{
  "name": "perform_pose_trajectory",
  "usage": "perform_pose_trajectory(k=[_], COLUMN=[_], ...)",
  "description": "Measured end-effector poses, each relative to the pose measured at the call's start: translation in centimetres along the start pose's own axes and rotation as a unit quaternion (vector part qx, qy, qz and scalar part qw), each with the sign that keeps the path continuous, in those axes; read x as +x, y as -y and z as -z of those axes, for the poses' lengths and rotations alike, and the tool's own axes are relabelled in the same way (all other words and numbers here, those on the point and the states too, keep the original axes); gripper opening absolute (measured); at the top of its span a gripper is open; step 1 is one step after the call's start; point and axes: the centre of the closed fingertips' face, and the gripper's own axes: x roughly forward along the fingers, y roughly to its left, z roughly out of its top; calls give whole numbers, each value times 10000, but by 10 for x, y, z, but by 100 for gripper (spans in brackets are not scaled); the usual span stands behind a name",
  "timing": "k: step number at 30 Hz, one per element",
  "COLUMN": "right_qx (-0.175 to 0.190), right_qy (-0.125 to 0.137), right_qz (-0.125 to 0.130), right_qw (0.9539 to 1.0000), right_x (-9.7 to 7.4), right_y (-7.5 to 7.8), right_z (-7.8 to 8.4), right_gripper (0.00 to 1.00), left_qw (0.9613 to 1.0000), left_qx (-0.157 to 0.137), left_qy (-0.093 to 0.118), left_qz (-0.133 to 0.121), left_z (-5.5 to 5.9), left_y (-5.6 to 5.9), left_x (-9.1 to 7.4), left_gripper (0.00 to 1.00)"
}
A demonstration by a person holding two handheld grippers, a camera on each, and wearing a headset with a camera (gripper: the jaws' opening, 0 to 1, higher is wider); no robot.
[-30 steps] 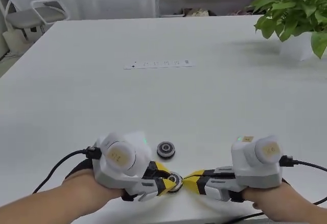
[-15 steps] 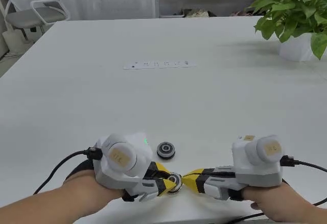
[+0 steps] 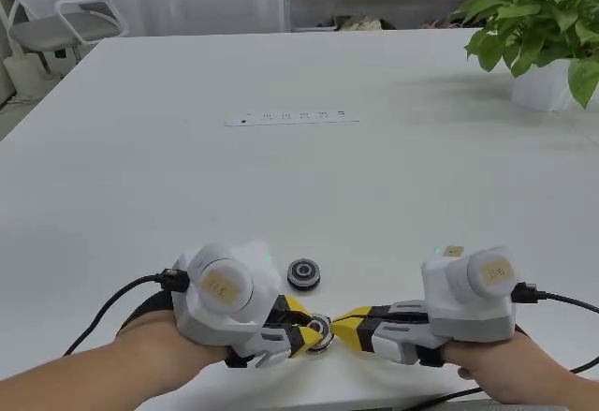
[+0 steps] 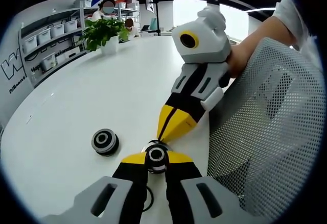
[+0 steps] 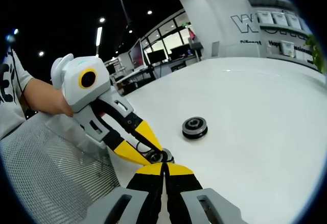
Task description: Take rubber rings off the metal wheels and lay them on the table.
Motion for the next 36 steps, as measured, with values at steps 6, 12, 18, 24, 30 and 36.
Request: perform_pose_trajectory(k=[6, 12, 18, 24, 30, 36], right_qx=[-77, -188, -232, -251, -316, -363], right_qy=[25, 31, 31, 38, 48, 59], right_qz=[-47, -109, -149, -158, -159, -200], right_qw=[10000, 9998, 9996, 9996, 9994, 9991], right_x=[1, 2, 4, 4, 4, 4], right_y=[-3, -7, -9, -10, -11, -13], right_z=[-2, -2, -3, -3, -3, -4], right_gripper=[0, 0, 0, 0, 0, 0], left_qw=[10000, 10000, 10000, 10000, 10000, 10000], left_qx=[-8, -16, -14, -19, -28, -17], left_qy=[-1, -4, 2, 6, 11, 14], left_qz=[-13, -21, -19, -18, -19, -10], left_z=[0, 0, 0, 0, 0, 0], left_y=[0, 0, 0, 1, 1, 1], left_x=[0, 0, 0, 0, 0, 0], left_gripper=[8, 8, 8, 8, 8, 8])
